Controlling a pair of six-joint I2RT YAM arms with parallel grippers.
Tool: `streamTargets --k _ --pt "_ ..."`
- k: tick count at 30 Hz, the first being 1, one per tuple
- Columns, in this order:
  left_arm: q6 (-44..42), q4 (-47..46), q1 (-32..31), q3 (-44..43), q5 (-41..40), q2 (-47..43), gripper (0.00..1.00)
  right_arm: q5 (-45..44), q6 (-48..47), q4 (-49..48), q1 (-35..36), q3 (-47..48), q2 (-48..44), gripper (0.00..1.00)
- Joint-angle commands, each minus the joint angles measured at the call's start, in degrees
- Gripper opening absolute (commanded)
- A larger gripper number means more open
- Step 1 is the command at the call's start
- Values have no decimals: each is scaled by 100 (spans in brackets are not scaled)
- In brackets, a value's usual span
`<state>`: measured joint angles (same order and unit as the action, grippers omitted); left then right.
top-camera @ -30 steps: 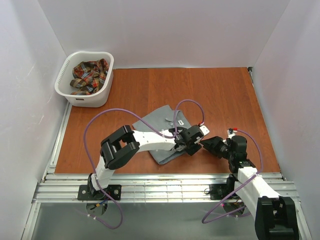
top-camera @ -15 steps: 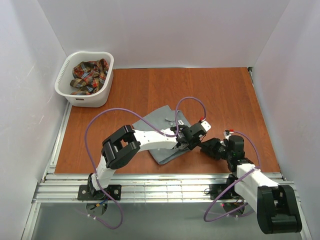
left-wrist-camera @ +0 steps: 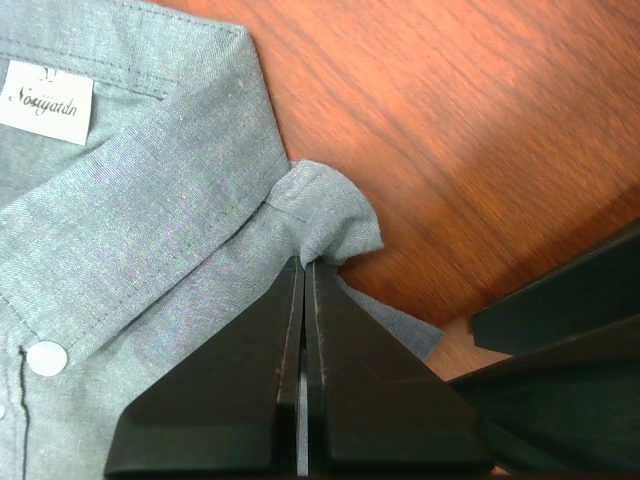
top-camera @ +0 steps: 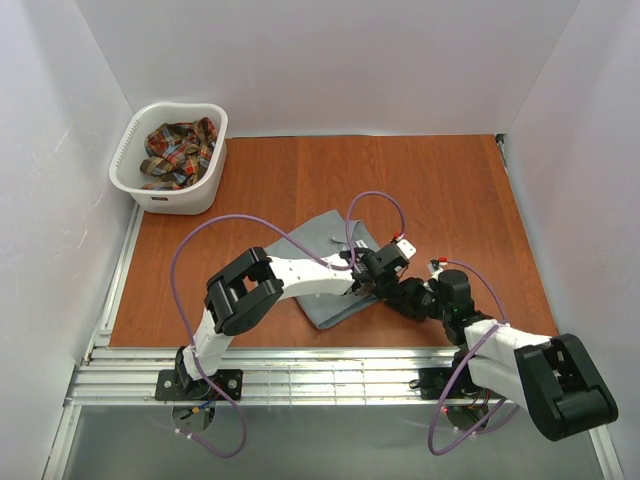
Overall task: Fold and stack the long sleeve shirts
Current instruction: Neatly place the folded shirt to the corner
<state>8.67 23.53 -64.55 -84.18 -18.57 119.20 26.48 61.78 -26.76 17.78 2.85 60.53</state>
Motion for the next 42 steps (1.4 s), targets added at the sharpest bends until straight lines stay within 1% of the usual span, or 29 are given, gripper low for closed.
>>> streamTargets --k 1,12,13,14,15,17,19,26,33,38,40,42 --pt "320 152 136 -98 195 -397 0 -345 273 -750 147 -188 336 40" --pt "452 152 215 -54 380 -617 0 -424 300 -1639 358 -241 1522 35" --pt "452 152 224 -54 398 -626 0 -424 300 -1674 358 -233 1584 29" --pt "452 169 224 -54 398 -643 0 -424 300 -1718 366 -224 1628 26" --pt "452 187 233 -54 398 -696 0 -433 300 -1762 358 -224 1698 21" --pt "426 187 241 -37 468 -757 0 -494 291 -1797 358 -232 1742 6" --pt "373 222 250 -28 616 -845 0 -503 238 -1815 358 -206 1760 1" --pt "241 485 242 -19 1302 -1065 0 -600 177 -1806 340 -180 1690 1" --pt "381 785 233 156 1768 -1109 0 -626 89 -1797 261 -162 1628 1" --pt "495 846 92 165 1848 -1091 0 -653 19 -1780 217 -136 1619 1" --pt "592 803 75 156 1787 -1118 3 -653 -17 -1780 217 -92 1620 1" --pt "759 628 83 156 1647 -1144 15 -653 -78 -1762 217 -57 1620 1"
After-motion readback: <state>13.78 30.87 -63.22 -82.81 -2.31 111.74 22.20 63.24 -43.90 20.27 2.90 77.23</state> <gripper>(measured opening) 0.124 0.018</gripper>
